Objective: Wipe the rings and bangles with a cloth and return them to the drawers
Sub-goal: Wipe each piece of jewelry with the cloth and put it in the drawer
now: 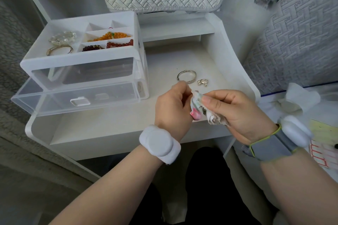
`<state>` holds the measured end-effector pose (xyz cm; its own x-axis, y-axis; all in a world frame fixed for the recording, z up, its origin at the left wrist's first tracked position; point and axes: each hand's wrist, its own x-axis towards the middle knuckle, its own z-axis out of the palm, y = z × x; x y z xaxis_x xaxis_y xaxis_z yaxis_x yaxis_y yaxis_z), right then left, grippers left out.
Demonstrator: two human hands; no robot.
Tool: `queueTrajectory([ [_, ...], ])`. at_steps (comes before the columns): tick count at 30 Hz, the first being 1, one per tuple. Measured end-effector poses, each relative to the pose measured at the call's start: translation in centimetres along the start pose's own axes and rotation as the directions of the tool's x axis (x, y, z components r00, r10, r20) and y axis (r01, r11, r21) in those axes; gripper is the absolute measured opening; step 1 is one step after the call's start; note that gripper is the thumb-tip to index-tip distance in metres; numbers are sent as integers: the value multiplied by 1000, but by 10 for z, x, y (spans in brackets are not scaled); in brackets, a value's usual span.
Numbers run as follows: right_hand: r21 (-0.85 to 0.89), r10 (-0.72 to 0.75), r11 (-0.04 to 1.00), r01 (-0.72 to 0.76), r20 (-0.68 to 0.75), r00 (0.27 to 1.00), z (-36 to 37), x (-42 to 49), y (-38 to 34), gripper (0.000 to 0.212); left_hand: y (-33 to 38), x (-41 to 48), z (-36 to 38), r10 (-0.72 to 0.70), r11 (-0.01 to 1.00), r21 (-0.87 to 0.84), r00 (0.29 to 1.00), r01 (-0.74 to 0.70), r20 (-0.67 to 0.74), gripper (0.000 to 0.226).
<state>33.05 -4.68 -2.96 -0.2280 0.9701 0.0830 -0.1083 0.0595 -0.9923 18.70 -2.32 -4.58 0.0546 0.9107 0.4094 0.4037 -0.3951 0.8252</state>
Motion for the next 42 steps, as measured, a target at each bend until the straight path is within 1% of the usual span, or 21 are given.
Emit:
queueTrajectory([
  [2, 58, 71, 996, -69, -36, 997, 0, 1, -1, 33, 4, 0, -4, 160, 970, 190, 987, -150, -35, 19],
  [4, 84, 119, 990, -117, -14, 993, 0, 2, -3, 39, 7, 0, -6, 287, 911, 318, 957, -263, -31, 17],
  [6, 103, 165, 981, -166, 26, 986, 1, 1, -6, 37, 5, 1, -6, 365, 853, 406, 931, -328, -14, 16],
  [8, 89, 170, 981, -173, 41, 985, 0, 1, -6, 35, 1, 0, -5, 383, 839, 420, 924, -347, -1, 15],
  [10, 46, 115, 992, -116, 26, 993, 1, 2, -4, 23, 1, -1, -4, 277, 916, 306, 961, -259, -14, 22],
  [12, 34, 64, 997, -64, -3, 998, 2, 3, 0, 18, 1, -1, -1, 99, 985, 143, 995, -97, -7, 32],
  [15, 37, 4, 999, -2, -32, 999, 2, 2, 3, 19, 1, 2, 0, -97, 995, -23, 993, 99, 62, 25],
  [18, 53, -58, 997, 61, -58, 997, 7, 0, 7, 13, 5, 4, 2, -259, 942, -189, 958, 278, 121, 23],
  [19, 37, -66, 997, 69, -84, 994, 8, -1, 9, 9, 7, 5, 3, -316, 911, -237, 940, 338, 127, 24],
  [21, -17, -80, 997, 79, -111, 991, 10, -2, 12, 12, 10, 8, 4, -414, 839, -317, 897, 442, 156, 27],
  [24, -97, -123, 989, 115, -79, 989, 10, -4, 11, 13, 11, 8, 3, -497, 744, -353, 823, 567, 275, 26],
  [26, -95, -146, 985, 142, -38, 989, 9, -5, 9, 13, 13, 7, 1, -507, 695, -389, 795, 605, 333, 25],
  [27, -90, -156, 984, 154, -26, 987, 9, -5, 8, 12, 14, 6, -1, -496, 698, -397, 802, 596, 333, 24],
  [28, -95, -167, 982, 164, -25, 986, 9, -5, 8, 11, 15, 6, -2, -468, 736, -387, 831, 555, 301, 24],
  [29, -108, -178, 979, 174, -31, 983, 8, -4, 8, 10, 15, 7, -2, -419, 806, -344, 875, 481, 240, 23],
  [31, -110, -209, 973, 204, -40, 977, 9, -4, 8, 10, 13, 7, -3, -258, 942, -191, 960, 275, 109, 23],
  [33, -89, -236, 969, 231, -47, 971, 11, -5, 8, 14, 13, 5, -5, -110, 991, -64, 993, 113, 51, 22],
  [35, -73, -240, 969, 235, -67, 968, 14, -6, 7, 18, 12, 2, -5, -29, 1000, 8, 999, 29, 33, 19],
  [39, -19, -208, 978, 207, -148, 967, 17, -1, 7, 30, 14, -5, -1, 26, 999, 32, 999, -27, 27, 19],
  [41, 20, -182, 982, 188, -163, 970, 17, 1, 8, 33, 12, -5, 0, -22, 1000, -14, 999, 23, 38, 20],
  [42, 21, -178, 983, 183, -152, 972, 17, 2, 9, 30, 11, -4, 0, -66, 996, -55, 997, 69, 44, 21],
])
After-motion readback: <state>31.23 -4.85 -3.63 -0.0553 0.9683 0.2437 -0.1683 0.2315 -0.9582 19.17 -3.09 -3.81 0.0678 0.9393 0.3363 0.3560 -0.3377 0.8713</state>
